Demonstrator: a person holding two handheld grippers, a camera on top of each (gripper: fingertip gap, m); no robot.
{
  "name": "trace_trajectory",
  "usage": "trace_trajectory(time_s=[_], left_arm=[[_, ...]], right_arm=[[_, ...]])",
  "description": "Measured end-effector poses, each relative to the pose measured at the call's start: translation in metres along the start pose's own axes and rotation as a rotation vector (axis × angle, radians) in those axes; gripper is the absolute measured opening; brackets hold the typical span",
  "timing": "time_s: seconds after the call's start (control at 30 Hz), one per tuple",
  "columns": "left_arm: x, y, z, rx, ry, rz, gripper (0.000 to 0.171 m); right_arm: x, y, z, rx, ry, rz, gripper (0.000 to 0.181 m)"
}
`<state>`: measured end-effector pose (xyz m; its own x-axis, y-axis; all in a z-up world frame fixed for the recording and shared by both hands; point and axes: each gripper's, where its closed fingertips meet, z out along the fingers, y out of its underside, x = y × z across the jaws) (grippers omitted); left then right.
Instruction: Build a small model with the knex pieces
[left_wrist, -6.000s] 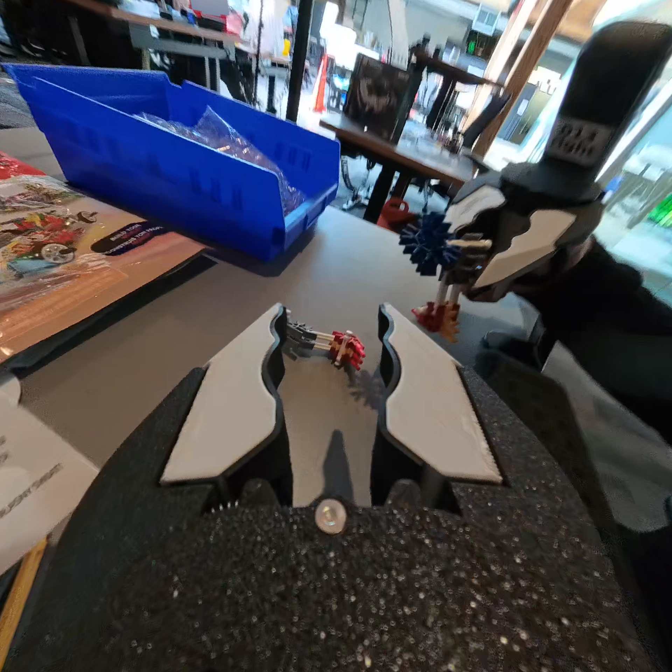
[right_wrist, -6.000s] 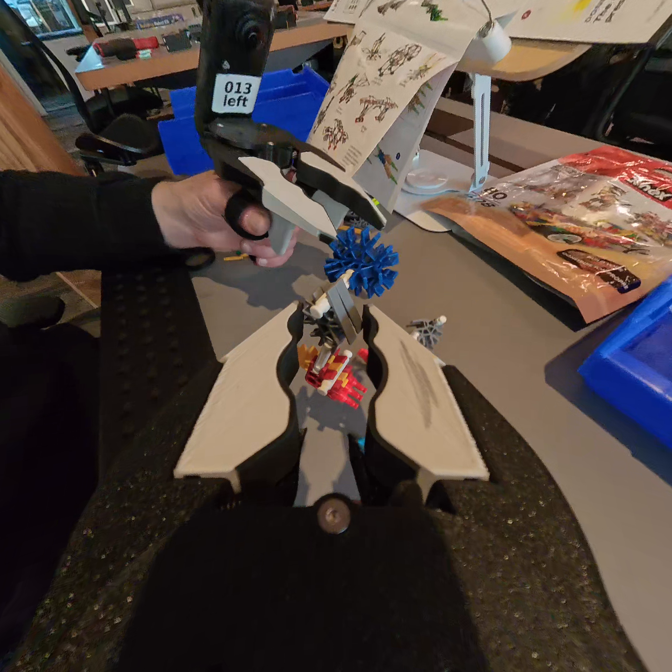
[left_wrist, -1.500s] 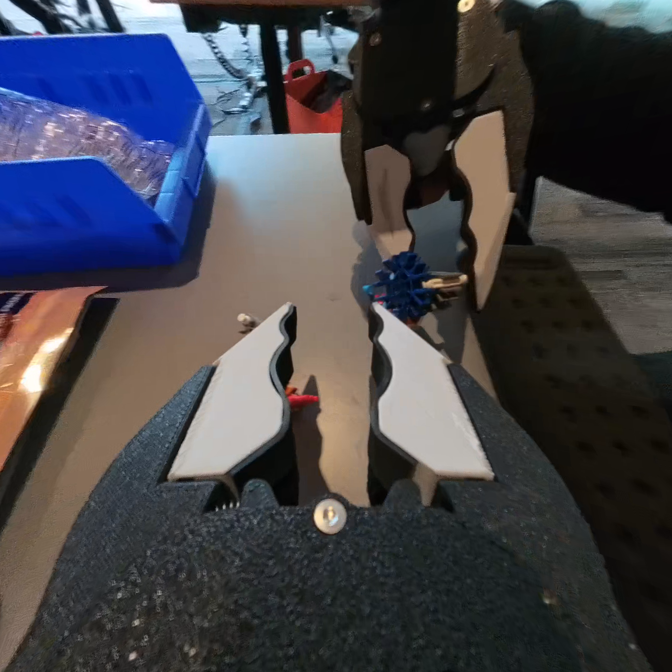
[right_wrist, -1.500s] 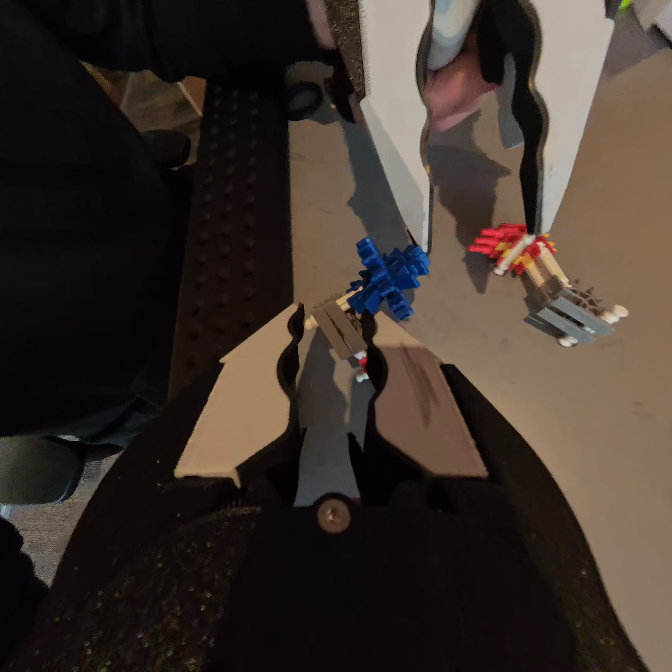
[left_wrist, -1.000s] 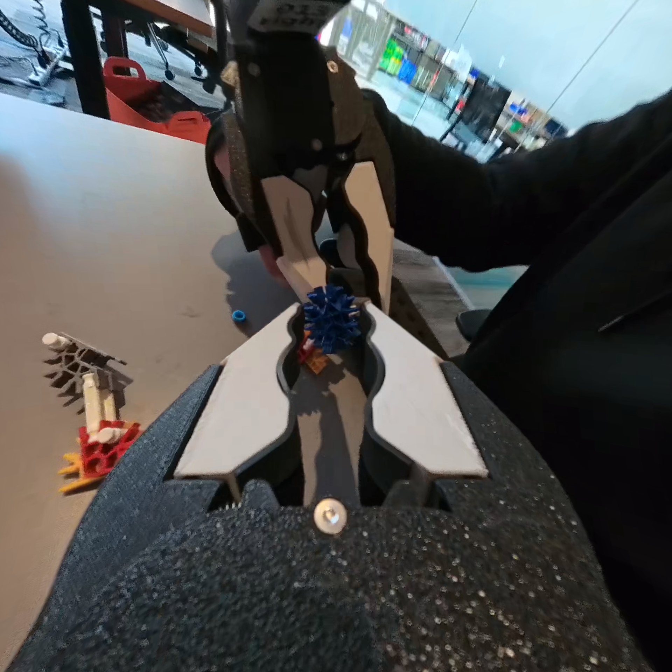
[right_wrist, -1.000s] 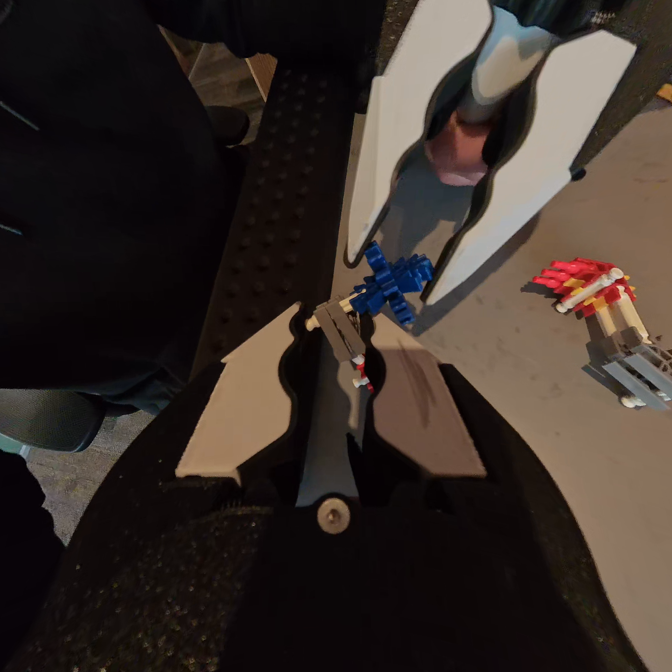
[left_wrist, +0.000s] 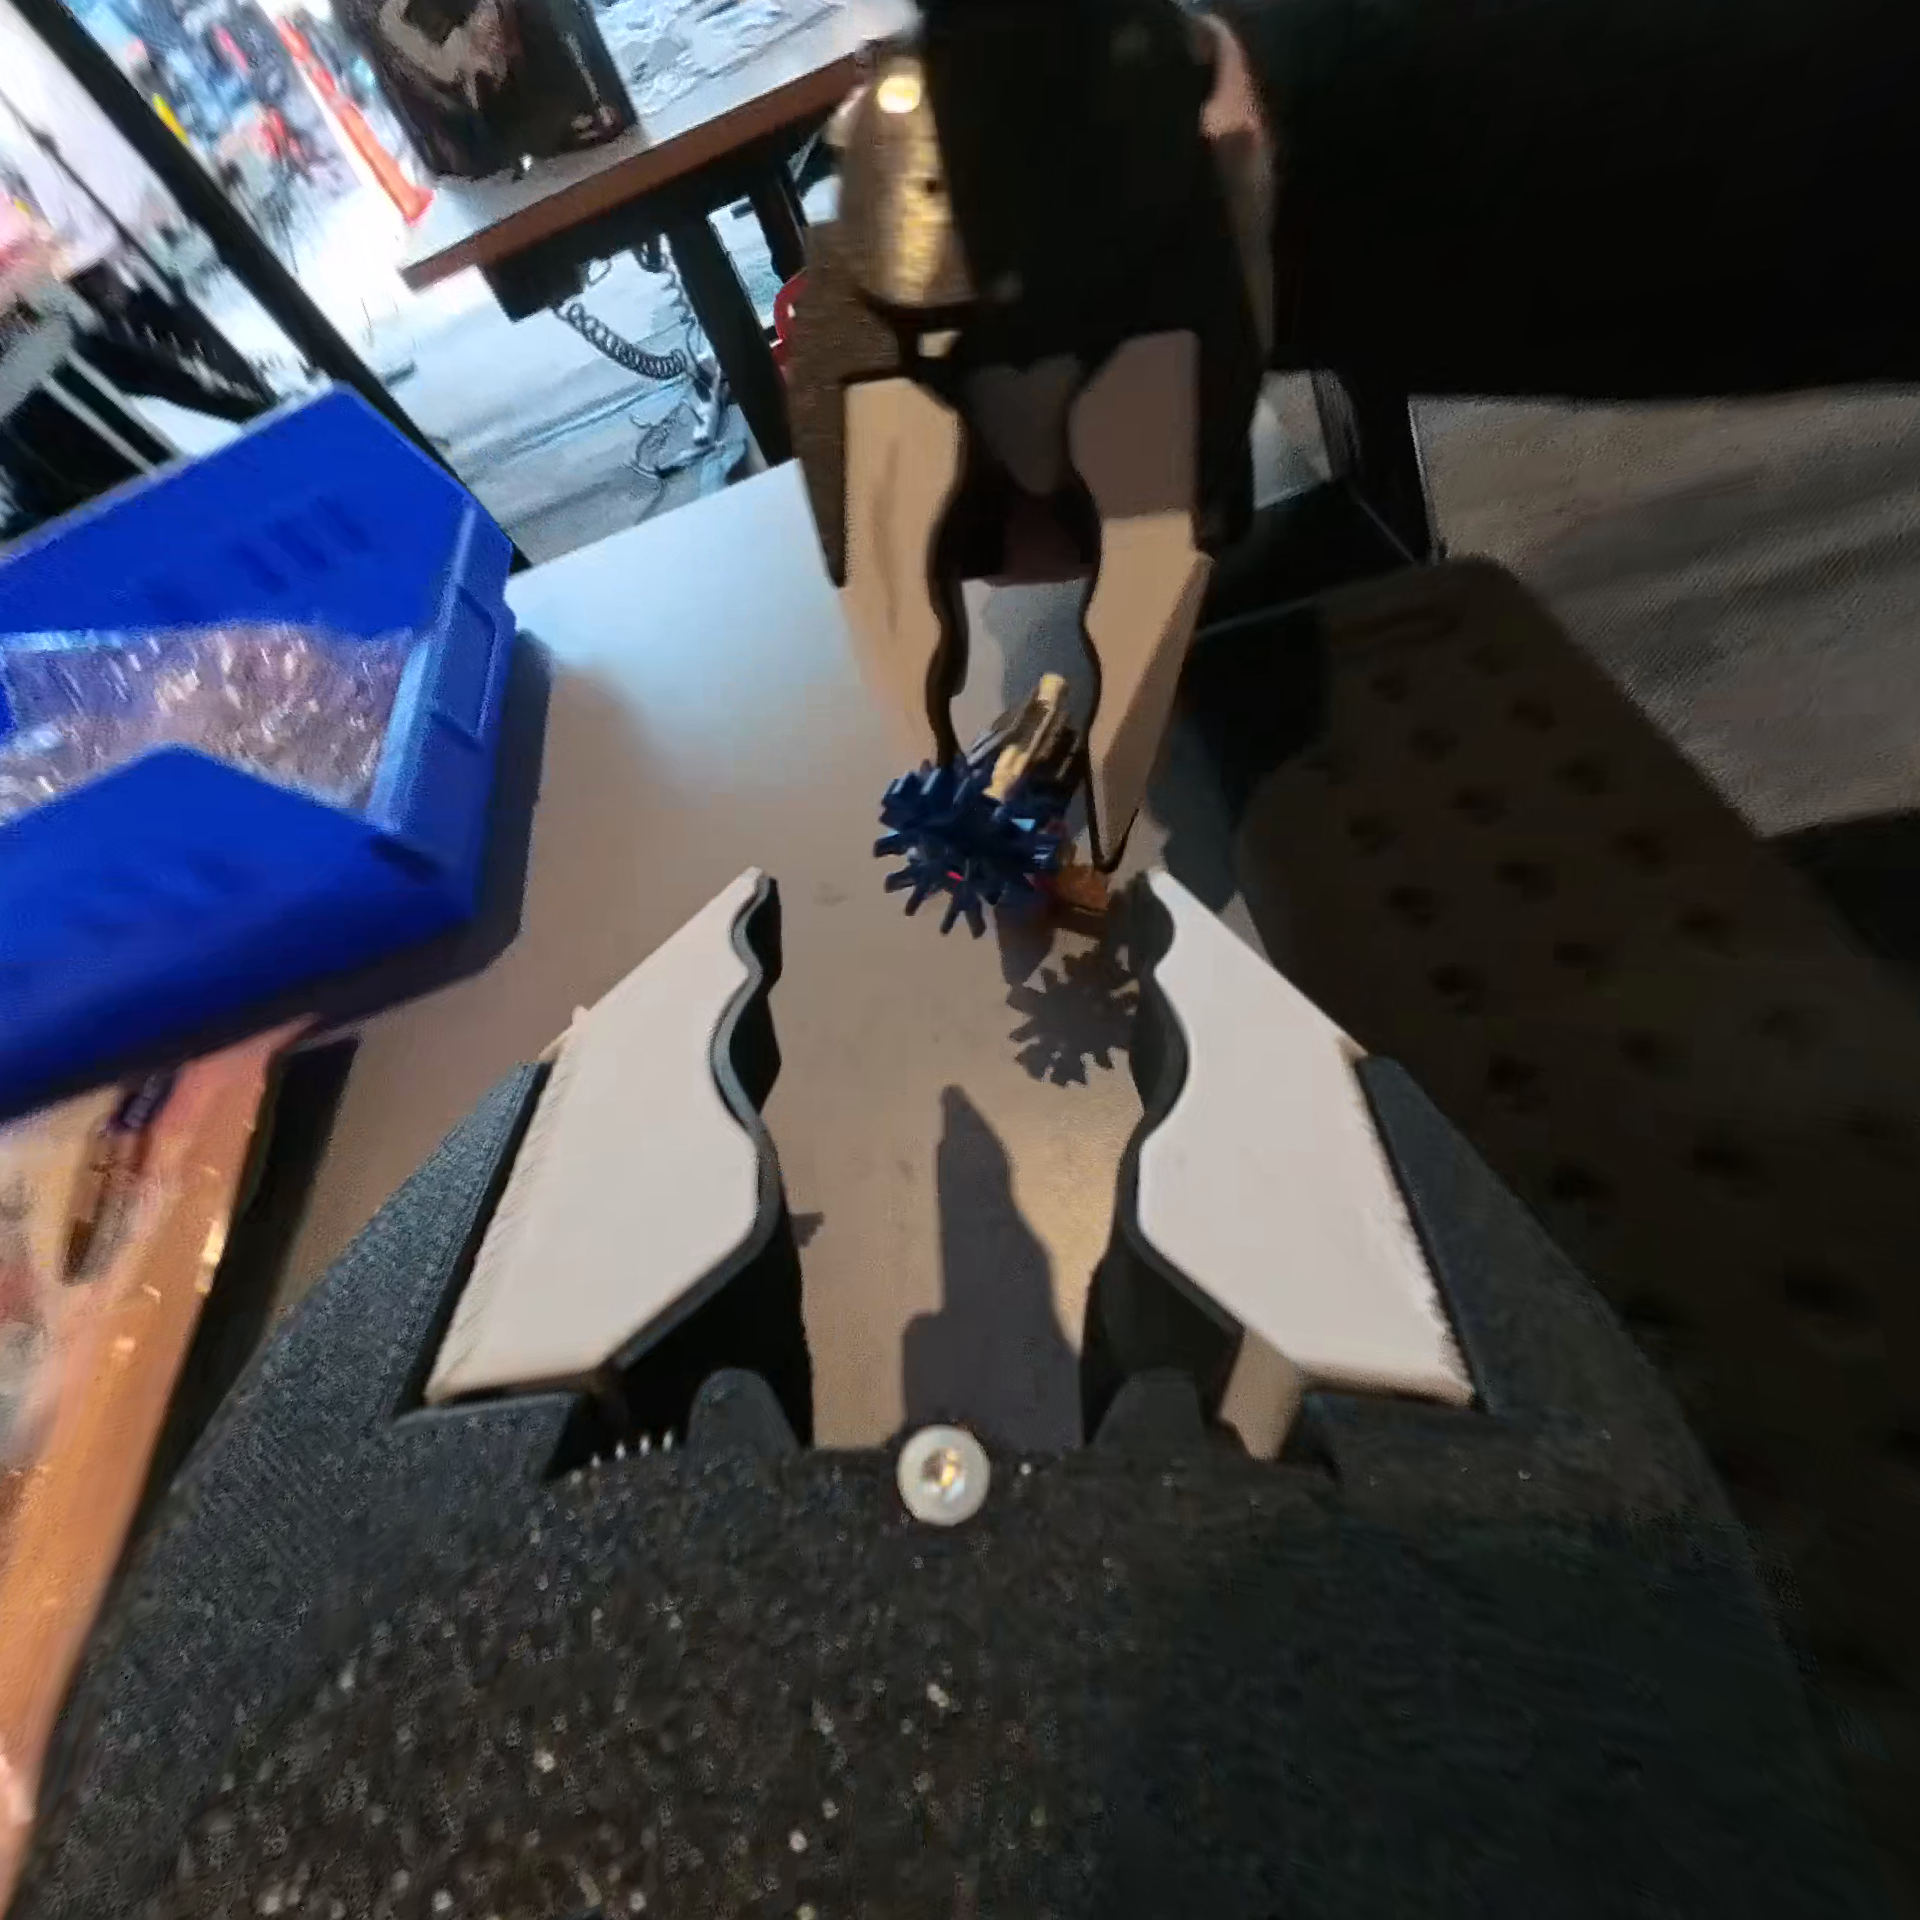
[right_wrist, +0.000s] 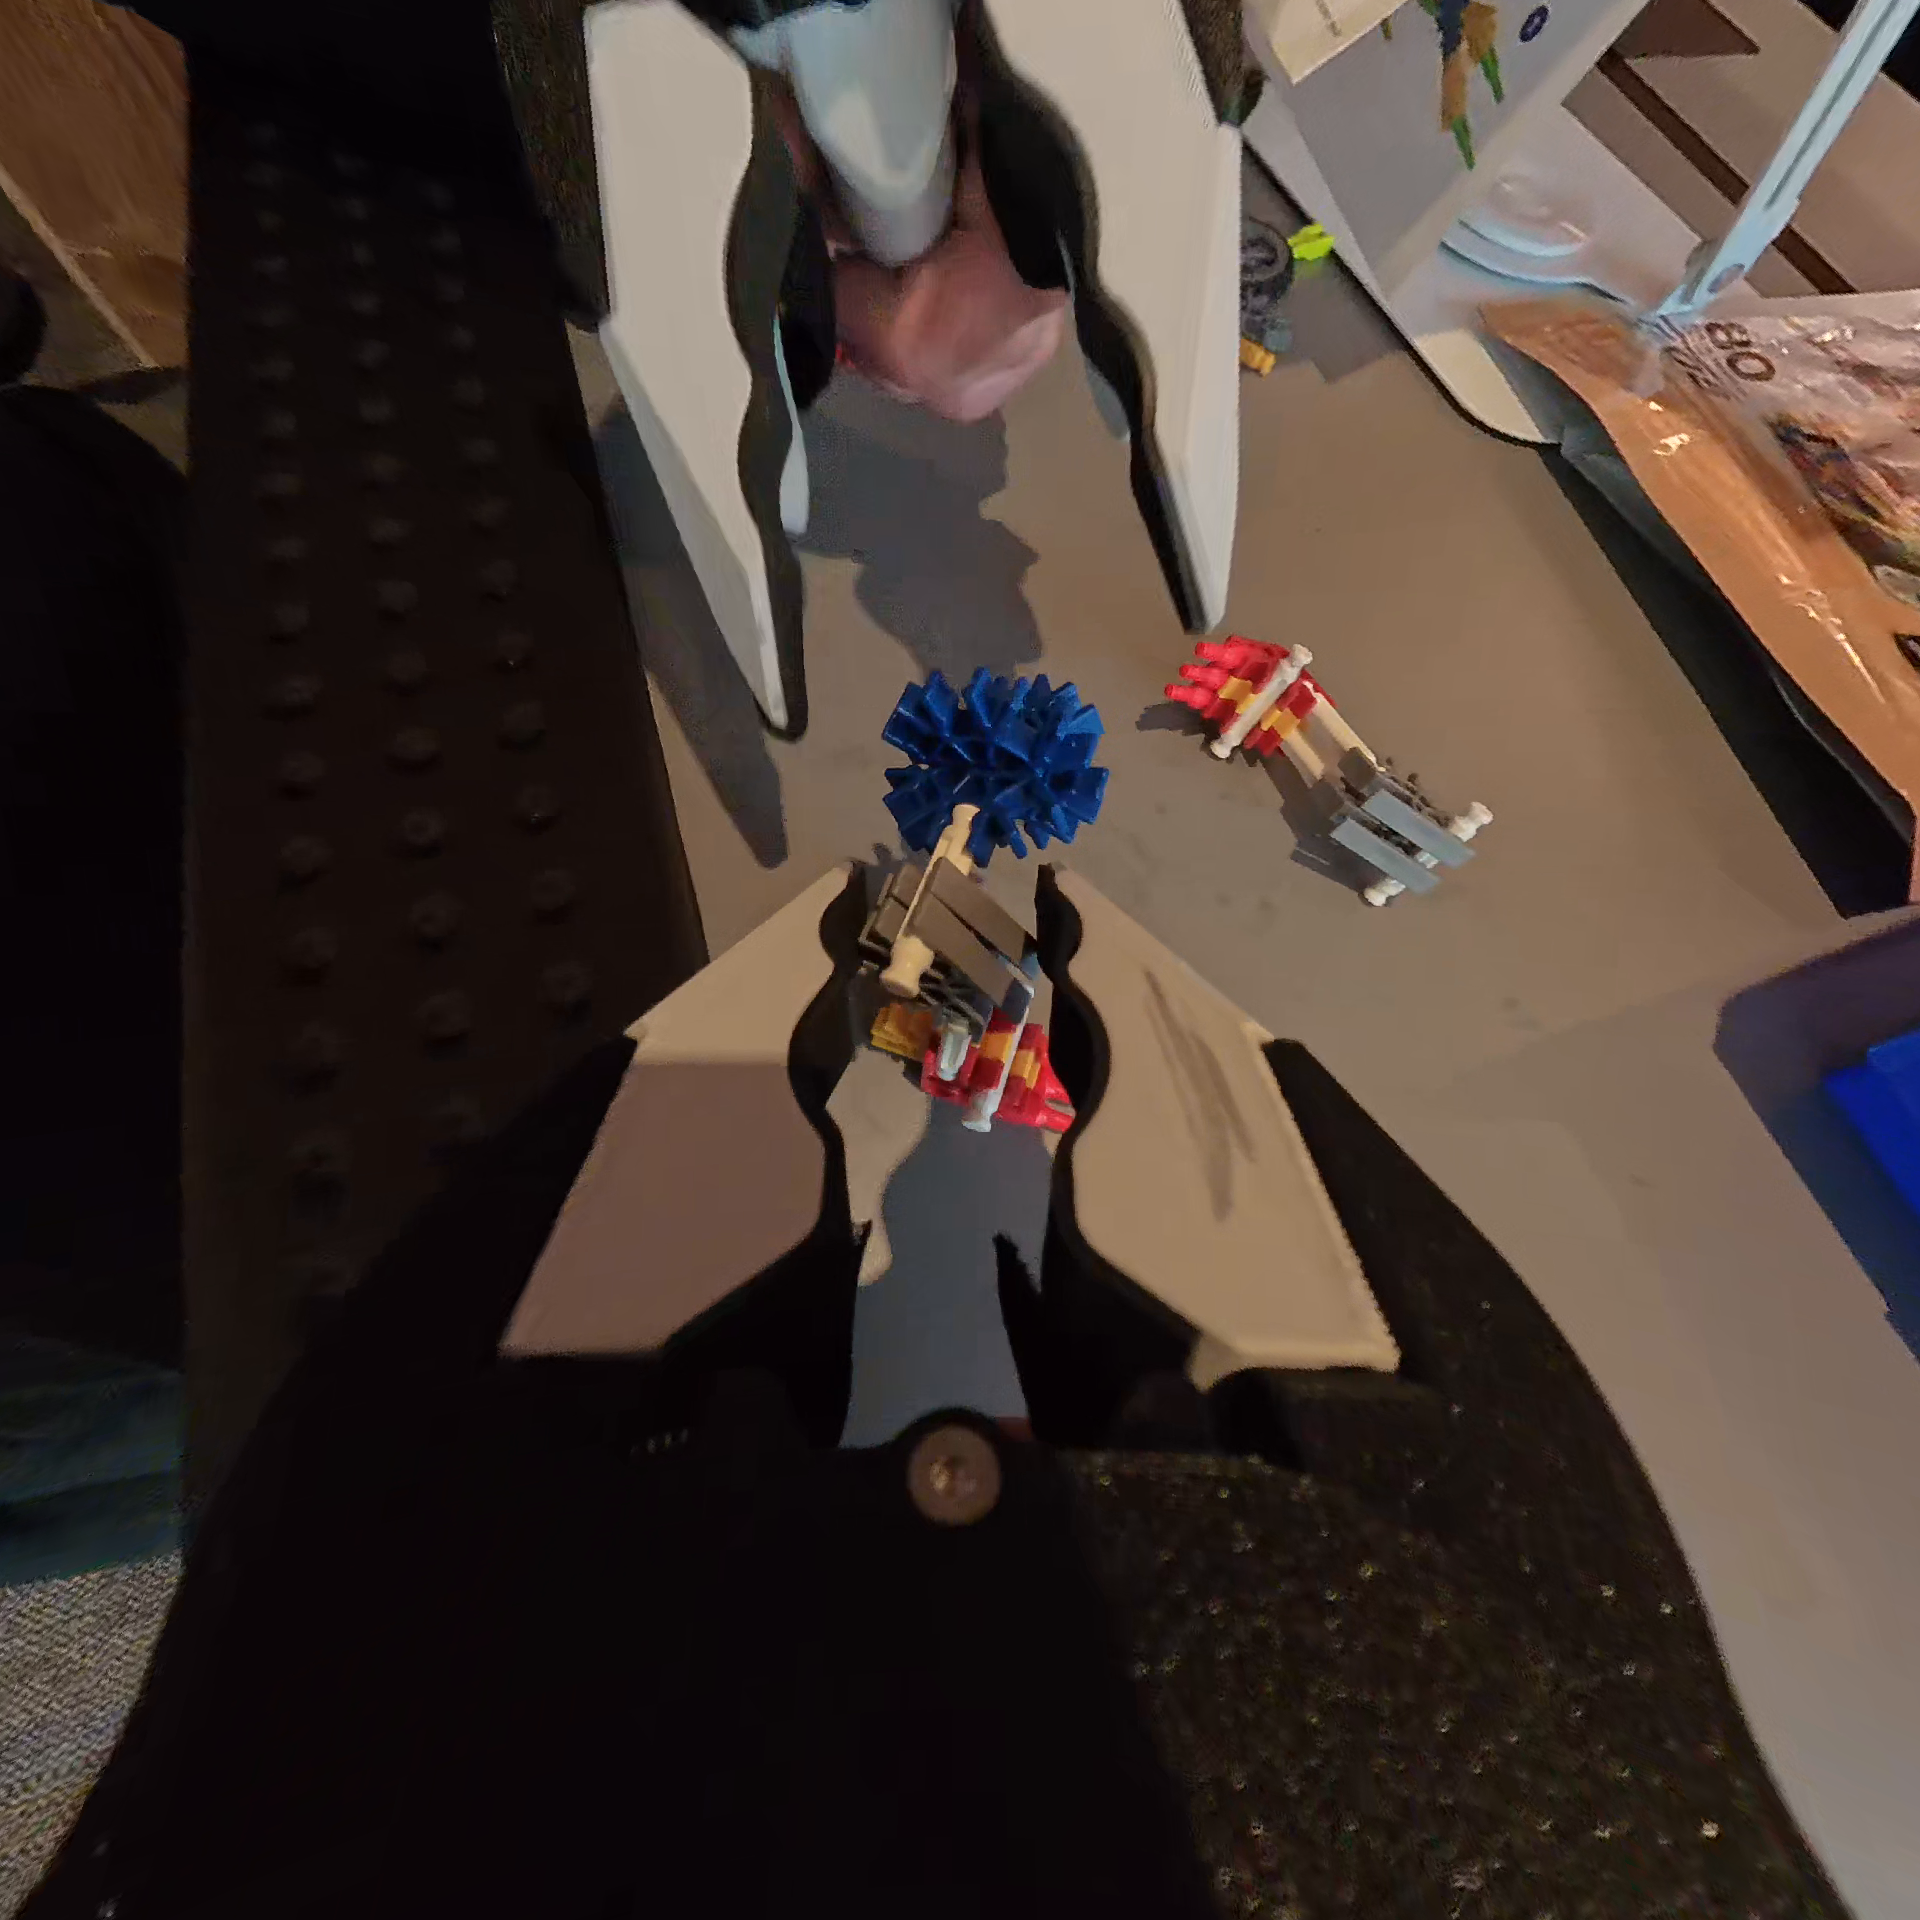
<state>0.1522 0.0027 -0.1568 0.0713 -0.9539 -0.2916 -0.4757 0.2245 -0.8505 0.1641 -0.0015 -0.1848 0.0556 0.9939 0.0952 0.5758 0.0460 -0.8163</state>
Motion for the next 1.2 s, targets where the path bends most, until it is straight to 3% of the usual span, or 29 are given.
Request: trace_trajectory(time_s=[0.13,0.2,0.37,0.67,0.93,1.07,1.2], left_arm=[[0.001,0.001,0.010,-0.006,-0.027,0.101,0.053],[0.006,0.002,0.013,-0.006,0.016,0.054,0.038],[0.007,-0.002,0.014,0.021,0.074,-0.065,0.037],[0.006,-0.006,0.017,-0.050,0.275,-0.436,0.038],[0.002,-0.003,0.016,-0.073,0.215,-0.338,0.038],[0.001,-0.001,0.014,-0.065,0.204,-0.310,0.039],[-0.005,-0.001,0.011,-0.053,0.148,-0.285,0.049]], right_arm=[[-0.002,0.000,0.000,0.012,-0.030,-0.015,0.031],[-0.003,-0.001,0.000,0.012,-0.036,-0.018,0.032],[-0.003,0.000,-0.001,0.009,-0.036,-0.036,0.031],[0.000,0.002,-0.003,-0.011,-0.011,-0.062,0.030],[0.004,0.006,-0.004,-0.047,0.018,-0.041,0.041],[0.008,0.005,-0.003,-0.042,0.055,-0.040,0.034],[0.010,0.006,-0.003,-0.056,0.065,-0.022,0.034]])
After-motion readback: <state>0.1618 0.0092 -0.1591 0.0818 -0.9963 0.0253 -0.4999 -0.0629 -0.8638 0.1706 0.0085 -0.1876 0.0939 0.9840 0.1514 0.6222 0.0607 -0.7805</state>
